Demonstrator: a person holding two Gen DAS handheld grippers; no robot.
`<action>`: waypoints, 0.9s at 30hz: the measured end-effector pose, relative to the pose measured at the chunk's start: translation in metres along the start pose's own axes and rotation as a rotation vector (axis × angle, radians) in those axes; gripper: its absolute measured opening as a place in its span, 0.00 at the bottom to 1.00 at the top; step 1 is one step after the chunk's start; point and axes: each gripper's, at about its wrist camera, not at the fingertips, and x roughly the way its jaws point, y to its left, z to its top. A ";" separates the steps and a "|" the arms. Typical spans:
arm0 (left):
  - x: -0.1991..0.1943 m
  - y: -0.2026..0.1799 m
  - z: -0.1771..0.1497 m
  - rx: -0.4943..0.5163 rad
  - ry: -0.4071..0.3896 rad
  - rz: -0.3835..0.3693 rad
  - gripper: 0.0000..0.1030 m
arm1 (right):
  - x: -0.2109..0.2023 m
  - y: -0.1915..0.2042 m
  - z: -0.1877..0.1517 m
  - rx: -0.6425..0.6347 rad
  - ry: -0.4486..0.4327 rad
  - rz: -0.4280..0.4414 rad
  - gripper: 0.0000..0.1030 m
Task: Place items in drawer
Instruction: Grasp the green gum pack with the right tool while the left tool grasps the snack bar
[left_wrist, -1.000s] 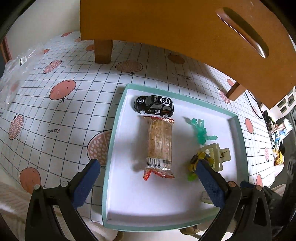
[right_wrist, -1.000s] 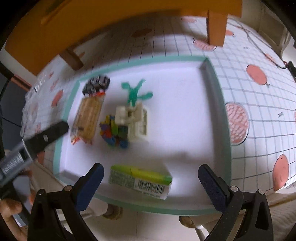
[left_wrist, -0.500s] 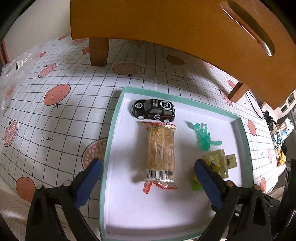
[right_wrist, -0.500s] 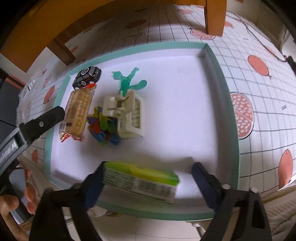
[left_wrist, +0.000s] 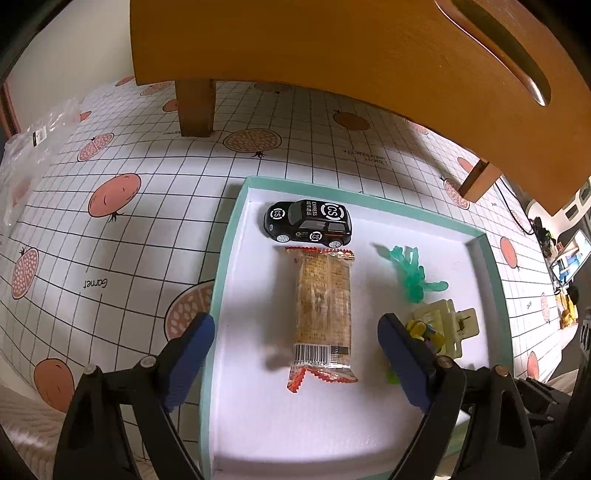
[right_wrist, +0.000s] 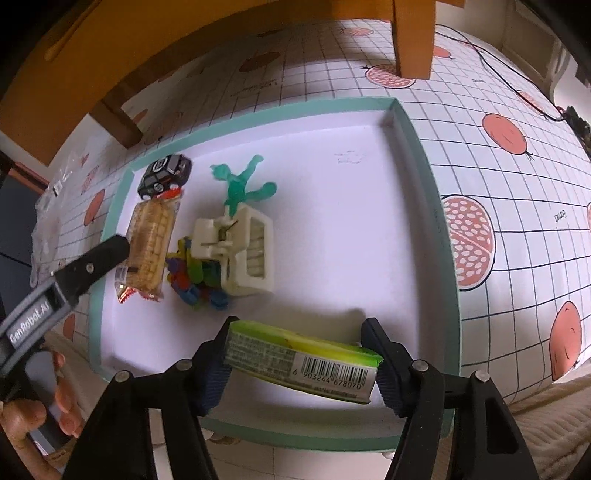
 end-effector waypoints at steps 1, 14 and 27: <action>0.000 -0.001 0.000 0.002 0.001 0.003 0.88 | 0.000 -0.001 0.001 0.004 -0.003 -0.002 0.67; 0.019 -0.020 0.006 0.110 0.015 0.001 0.78 | 0.004 0.001 0.020 0.002 -0.045 -0.063 0.66; 0.032 -0.018 -0.002 0.117 0.060 0.006 0.44 | 0.005 0.001 0.019 0.015 -0.036 -0.015 0.69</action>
